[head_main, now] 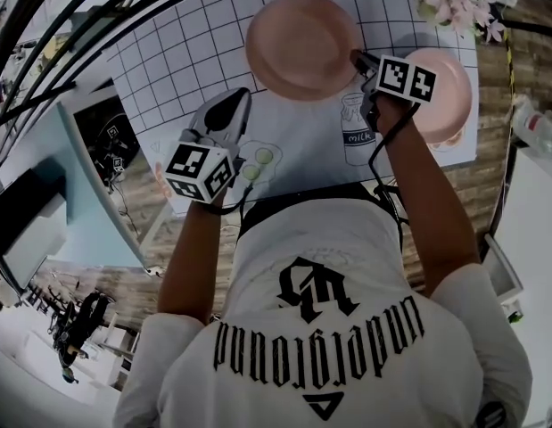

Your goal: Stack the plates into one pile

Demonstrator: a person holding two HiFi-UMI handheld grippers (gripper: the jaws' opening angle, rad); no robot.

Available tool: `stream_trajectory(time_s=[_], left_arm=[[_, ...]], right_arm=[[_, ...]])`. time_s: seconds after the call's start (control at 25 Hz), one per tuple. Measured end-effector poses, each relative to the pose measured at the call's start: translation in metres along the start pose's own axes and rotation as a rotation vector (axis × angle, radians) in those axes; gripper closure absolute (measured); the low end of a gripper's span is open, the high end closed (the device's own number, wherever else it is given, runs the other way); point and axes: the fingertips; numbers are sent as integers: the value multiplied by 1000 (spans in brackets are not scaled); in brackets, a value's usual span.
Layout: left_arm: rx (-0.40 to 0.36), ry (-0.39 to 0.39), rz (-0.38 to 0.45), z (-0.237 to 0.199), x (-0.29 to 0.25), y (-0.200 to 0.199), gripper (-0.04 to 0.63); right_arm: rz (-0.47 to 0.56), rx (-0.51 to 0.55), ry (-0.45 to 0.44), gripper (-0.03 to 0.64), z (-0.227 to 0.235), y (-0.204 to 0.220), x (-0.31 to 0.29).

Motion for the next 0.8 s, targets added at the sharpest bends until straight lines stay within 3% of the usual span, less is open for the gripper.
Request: stream_trajectory(time_s=[0.48,0.8], left_arm=[[-71,26,56,21,54,-12,546],[-135,59,87,26,128,-23,546]], right_arm=[[102,28,-62,594,-41,4,61],[190,50,-82,594,-95,35,127]])
Point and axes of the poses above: the fingertips, and each gripper's own axes: x backward along the fingers, z to its right, y out of its underside, and after that the axes turned 13 degrees about z, right-handed
